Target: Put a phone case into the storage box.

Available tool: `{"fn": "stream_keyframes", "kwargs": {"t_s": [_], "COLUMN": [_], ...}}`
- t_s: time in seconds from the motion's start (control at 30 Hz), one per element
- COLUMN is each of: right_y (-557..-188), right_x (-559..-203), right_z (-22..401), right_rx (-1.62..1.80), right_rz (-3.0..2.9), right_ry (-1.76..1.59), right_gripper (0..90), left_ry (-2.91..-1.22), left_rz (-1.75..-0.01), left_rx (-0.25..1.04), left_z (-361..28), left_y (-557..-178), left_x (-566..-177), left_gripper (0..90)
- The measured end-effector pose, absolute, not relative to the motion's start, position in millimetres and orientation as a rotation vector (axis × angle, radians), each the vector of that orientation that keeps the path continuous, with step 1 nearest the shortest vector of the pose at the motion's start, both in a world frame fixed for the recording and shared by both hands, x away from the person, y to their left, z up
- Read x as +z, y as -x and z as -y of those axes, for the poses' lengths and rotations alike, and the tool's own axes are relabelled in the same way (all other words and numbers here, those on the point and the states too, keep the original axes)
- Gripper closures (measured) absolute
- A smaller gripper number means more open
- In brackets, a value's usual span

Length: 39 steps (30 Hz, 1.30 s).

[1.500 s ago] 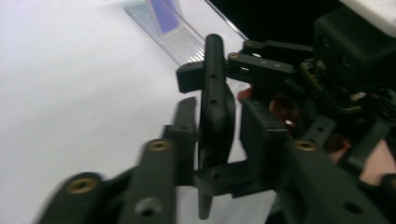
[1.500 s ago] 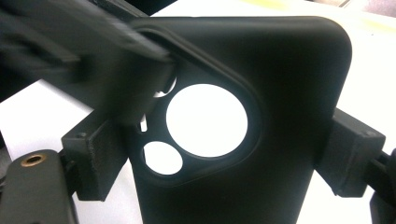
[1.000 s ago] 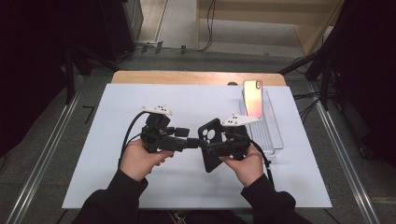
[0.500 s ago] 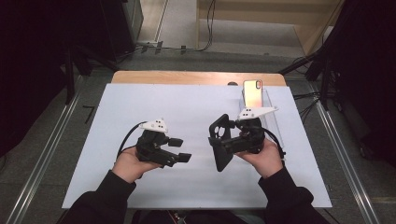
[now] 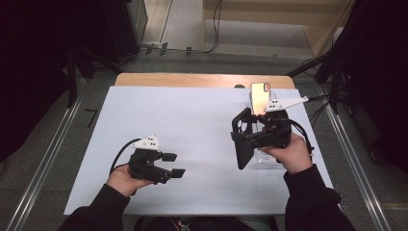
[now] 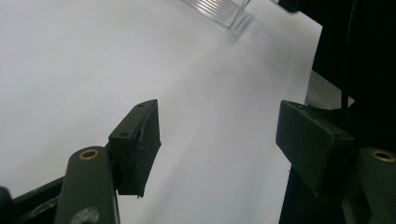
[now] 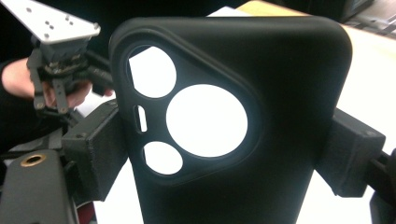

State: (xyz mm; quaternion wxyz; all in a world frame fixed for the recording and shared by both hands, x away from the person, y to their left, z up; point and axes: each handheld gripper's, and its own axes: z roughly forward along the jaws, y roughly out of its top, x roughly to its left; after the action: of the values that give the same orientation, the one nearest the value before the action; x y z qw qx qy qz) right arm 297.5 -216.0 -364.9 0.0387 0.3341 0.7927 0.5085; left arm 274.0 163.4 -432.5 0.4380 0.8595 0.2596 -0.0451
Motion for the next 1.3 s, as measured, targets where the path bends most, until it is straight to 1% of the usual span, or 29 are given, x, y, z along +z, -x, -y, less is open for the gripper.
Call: {"fn": "stream_keyframes", "kwargs": {"t_s": [0.27,0.53,0.77,1.13,1.3], "right_y": [-304,-317,-329,-356,-370], "right_x": [-348,-348,-353,-371,-383], "right_z": [245,259,270,292,295], "right_rx": [1.547,1.481,1.394,1.302,1.258], "right_rz": [-2.257,-2.122,-1.993,-1.838,-1.840], "right_ry": [-1.142,-1.269,-1.361,-1.484,-1.519], "right_gripper": [12.8,12.8,12.8,12.8,12.8], "left_ry": [-2.120,-2.102,-2.048,-2.056,-2.064], "left_rz": [-0.725,-0.755,-0.793,-0.806,-0.801], "left_rx": [-0.092,-0.083,-0.090,-0.058,-0.069], "left_z": [-177,-186,-196,-199,-197], "left_y": [-269,-265,-265,-265,-266], "left_x": [-436,-438,-437,-437,-438], "left_gripper": [31.1,31.1,31.1,31.1,31.1]}}
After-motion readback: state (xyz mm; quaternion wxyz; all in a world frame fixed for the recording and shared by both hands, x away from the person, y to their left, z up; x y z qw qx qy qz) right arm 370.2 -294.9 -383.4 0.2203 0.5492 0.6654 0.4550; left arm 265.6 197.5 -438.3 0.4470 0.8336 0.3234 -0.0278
